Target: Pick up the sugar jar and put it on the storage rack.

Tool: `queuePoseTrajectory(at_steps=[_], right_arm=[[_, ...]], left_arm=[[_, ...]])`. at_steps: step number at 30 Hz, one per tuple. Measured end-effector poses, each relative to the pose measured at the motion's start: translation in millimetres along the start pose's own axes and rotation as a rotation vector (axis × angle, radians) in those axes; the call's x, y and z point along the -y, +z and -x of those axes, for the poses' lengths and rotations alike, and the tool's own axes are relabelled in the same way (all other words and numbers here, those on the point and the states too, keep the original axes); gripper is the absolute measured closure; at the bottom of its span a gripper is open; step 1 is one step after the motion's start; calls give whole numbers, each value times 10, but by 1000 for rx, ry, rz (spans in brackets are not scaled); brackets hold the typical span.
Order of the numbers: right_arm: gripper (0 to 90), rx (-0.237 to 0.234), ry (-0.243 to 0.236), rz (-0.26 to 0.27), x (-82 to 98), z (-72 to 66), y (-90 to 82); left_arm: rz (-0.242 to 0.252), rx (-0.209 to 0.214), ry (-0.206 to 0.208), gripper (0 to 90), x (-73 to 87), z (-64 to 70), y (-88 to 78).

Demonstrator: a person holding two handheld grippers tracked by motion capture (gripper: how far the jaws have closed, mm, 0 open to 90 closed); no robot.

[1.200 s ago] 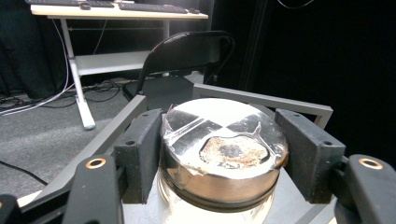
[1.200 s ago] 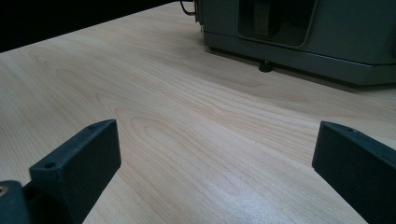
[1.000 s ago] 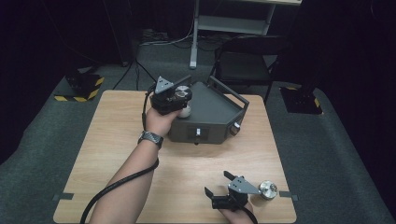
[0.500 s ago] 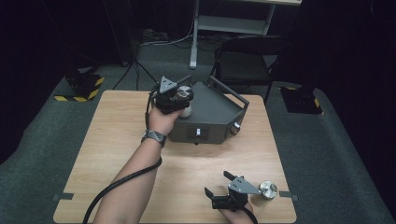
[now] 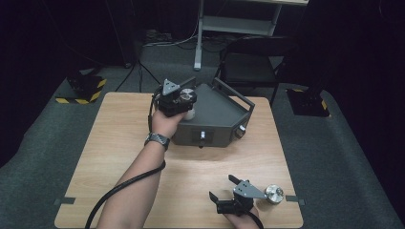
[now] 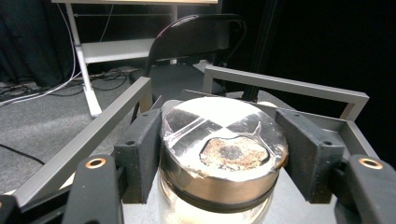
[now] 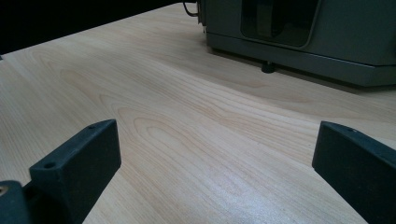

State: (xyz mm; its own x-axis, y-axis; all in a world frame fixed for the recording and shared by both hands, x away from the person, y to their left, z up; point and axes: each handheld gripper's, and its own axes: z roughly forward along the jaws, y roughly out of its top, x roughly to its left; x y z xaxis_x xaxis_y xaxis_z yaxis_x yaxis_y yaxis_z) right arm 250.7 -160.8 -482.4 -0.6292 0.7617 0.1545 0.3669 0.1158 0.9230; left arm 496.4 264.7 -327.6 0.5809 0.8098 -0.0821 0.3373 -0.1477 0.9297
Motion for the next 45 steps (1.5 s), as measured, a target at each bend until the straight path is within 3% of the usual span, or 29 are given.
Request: queuePoseTrajectory(at_steps=[25,28,31,36,38,42,45], right_arm=[[6,3,1,-1,-2,-7,3],[6,3,1,0,-1,-6,2],[6,3,3,0,-1,-3,2],[6,2,3,1,1,-2,1],[6,2,3,1,1,0,2],[6,3,3,1,1,-4,3],[7,2,2,0,0,-3,3]], left_arm=[[-21,33,3,331,-30,-78,20],[-29,30,20,312,-38,-70,25],[-59,36,-20,260,-69,-88,47],[-43,45,-32,233,-41,-91,34],[-50,55,-41,176,-64,-96,23],[-40,55,-26,122,-73,-79,-25],[-29,35,9,81,-63,-13,-77]])
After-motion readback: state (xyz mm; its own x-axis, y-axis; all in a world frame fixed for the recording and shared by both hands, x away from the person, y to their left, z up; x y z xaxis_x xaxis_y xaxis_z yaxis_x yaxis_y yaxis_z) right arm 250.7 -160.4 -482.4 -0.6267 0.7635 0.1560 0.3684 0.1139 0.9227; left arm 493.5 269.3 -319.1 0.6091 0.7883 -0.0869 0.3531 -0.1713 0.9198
